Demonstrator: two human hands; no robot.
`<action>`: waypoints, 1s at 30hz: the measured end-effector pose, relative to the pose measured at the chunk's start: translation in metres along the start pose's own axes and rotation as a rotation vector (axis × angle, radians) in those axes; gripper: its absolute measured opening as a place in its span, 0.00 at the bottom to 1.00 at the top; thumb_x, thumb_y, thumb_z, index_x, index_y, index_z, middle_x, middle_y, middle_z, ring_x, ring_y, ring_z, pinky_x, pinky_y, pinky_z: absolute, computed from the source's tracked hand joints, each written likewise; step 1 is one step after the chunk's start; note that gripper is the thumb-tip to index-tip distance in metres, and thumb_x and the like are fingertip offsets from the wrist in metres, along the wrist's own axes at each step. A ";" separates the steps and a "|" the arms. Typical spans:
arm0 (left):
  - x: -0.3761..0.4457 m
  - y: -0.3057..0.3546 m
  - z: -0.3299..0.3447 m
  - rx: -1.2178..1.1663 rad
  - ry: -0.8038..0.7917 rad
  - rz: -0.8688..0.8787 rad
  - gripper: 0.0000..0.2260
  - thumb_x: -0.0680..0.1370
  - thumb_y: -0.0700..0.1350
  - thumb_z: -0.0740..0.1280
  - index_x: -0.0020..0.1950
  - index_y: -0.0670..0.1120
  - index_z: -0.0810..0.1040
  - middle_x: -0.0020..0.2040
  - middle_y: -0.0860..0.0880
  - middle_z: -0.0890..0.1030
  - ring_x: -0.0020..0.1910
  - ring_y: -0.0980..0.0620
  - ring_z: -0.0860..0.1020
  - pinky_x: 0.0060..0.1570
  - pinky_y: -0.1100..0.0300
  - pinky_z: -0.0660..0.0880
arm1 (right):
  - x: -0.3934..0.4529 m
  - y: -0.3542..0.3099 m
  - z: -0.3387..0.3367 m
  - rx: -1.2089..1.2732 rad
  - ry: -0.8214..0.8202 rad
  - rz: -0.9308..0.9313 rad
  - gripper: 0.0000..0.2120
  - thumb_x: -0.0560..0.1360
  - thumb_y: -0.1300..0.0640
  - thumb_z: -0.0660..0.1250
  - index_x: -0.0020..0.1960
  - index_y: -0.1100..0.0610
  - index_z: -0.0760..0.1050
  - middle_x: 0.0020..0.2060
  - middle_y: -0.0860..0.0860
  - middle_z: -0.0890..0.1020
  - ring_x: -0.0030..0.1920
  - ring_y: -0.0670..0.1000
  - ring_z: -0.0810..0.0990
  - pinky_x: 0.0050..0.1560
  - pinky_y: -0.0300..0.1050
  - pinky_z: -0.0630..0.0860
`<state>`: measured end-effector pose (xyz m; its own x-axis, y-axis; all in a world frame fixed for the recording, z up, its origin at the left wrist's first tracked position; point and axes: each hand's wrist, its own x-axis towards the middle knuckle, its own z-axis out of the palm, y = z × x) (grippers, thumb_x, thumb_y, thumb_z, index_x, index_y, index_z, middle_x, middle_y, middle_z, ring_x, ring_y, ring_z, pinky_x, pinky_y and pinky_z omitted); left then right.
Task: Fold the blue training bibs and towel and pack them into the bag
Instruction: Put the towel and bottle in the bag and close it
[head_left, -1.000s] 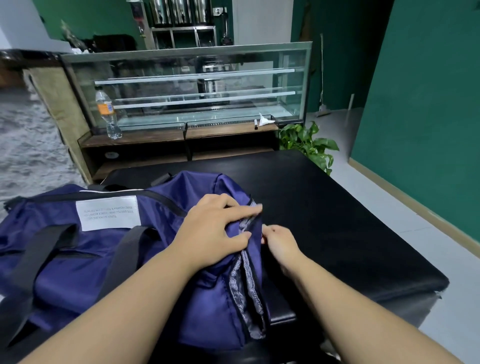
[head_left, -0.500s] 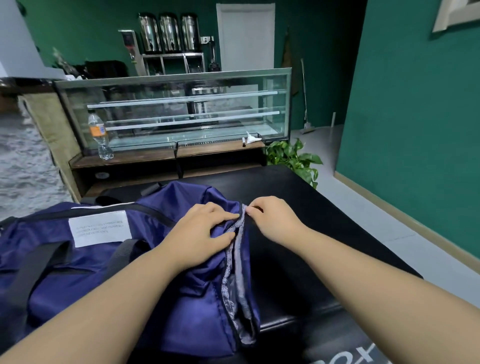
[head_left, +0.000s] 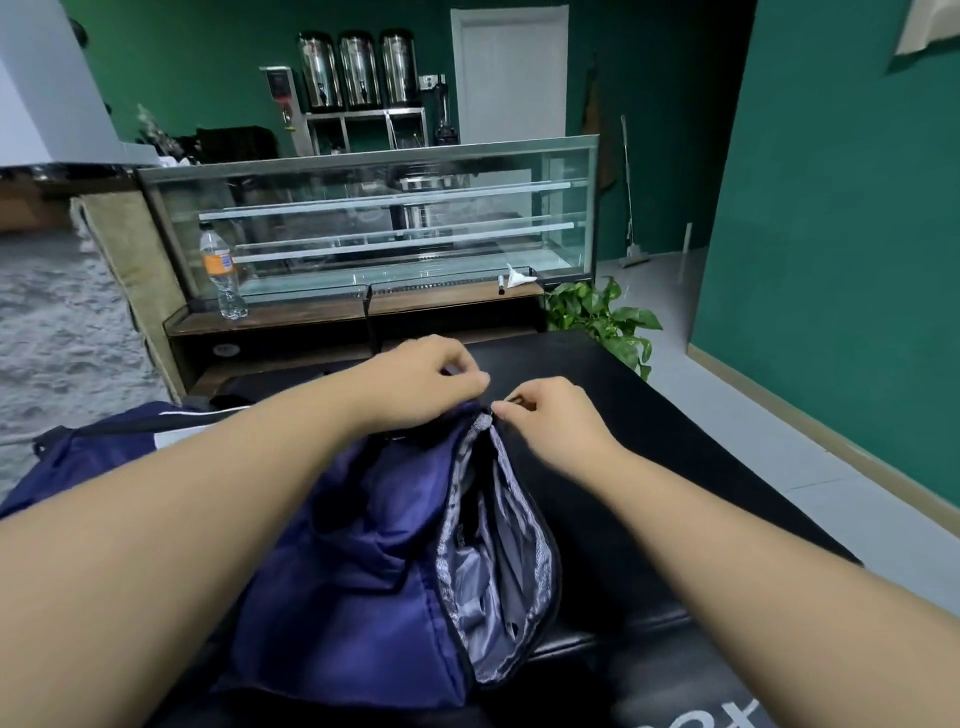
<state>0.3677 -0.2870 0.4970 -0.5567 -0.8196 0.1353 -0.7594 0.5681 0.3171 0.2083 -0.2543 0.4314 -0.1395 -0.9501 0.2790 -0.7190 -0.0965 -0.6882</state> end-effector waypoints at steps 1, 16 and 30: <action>0.007 0.001 0.002 0.032 -0.004 -0.004 0.06 0.81 0.49 0.59 0.54 0.56 0.75 0.54 0.57 0.77 0.63 0.51 0.73 0.65 0.55 0.62 | -0.002 0.001 0.000 0.025 -0.005 0.007 0.13 0.78 0.51 0.65 0.41 0.59 0.81 0.36 0.53 0.82 0.38 0.51 0.76 0.36 0.43 0.67; 0.046 0.013 0.022 0.464 -0.454 0.088 0.19 0.80 0.38 0.56 0.62 0.58 0.75 0.60 0.58 0.78 0.57 0.56 0.71 0.57 0.55 0.62 | -0.017 0.017 0.005 -0.032 0.056 -0.004 0.11 0.80 0.49 0.61 0.44 0.52 0.78 0.41 0.51 0.82 0.45 0.55 0.77 0.45 0.48 0.74; 0.047 -0.015 0.051 0.266 -0.159 0.095 0.10 0.82 0.48 0.58 0.55 0.56 0.79 0.57 0.57 0.77 0.62 0.53 0.69 0.57 0.53 0.61 | -0.036 0.032 0.021 -0.058 0.229 -0.229 0.13 0.80 0.50 0.60 0.50 0.55 0.80 0.44 0.48 0.82 0.48 0.50 0.74 0.50 0.47 0.72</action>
<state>0.3361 -0.3304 0.4506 -0.6593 -0.7519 -0.0026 -0.7510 0.6583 0.0506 0.2044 -0.2291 0.3852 -0.1148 -0.8136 0.5700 -0.7863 -0.2762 -0.5527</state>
